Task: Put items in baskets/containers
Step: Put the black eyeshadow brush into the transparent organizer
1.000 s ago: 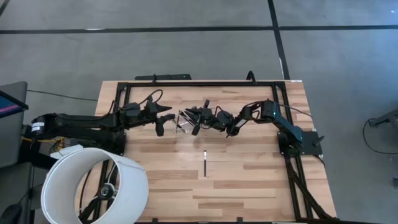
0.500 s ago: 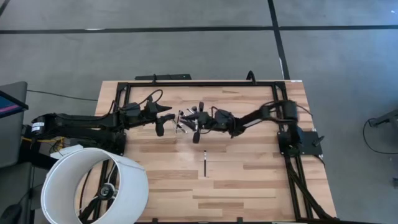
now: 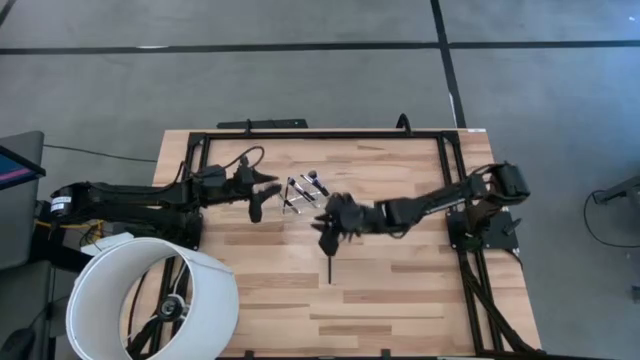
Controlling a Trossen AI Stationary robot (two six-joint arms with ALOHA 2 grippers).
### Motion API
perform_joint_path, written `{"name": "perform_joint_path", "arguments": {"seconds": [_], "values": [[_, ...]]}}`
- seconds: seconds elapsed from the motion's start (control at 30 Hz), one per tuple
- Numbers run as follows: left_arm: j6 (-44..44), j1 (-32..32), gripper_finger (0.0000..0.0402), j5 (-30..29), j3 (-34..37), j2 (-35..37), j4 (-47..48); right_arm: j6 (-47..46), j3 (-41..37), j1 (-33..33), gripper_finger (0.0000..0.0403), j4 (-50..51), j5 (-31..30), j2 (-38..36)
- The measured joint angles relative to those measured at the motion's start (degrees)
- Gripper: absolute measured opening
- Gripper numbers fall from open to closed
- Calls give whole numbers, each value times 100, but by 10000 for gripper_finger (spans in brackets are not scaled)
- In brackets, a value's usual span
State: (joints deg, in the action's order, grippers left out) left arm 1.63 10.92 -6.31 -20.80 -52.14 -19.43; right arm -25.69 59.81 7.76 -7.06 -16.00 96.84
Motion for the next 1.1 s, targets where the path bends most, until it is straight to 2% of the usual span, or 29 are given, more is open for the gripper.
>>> {"name": "perform_joint_path", "arguments": {"seconds": [0.2,0.27,0.47,0.67,1.0,1.1], "values": [[88,-4,163,2284,2,-34,107,-1769,-7,614,113,894,-217,427],[64,-40,163,2703,2,-108,103,-2216,-9,742,113,1139,-213,572],[29,-353,163,2488,259,-522,34,-3124,-7,874,113,1577,-198,931],[247,-441,163,1899,347,-804,-216,-3199,54,792,114,1654,-191,1042],[258,-442,163,1873,345,-782,-454,-3346,154,642,114,1801,-189,1130],[247,-442,163,1873,345,-782,-456,-3467,204,669,114,1676,29,1292]]}}
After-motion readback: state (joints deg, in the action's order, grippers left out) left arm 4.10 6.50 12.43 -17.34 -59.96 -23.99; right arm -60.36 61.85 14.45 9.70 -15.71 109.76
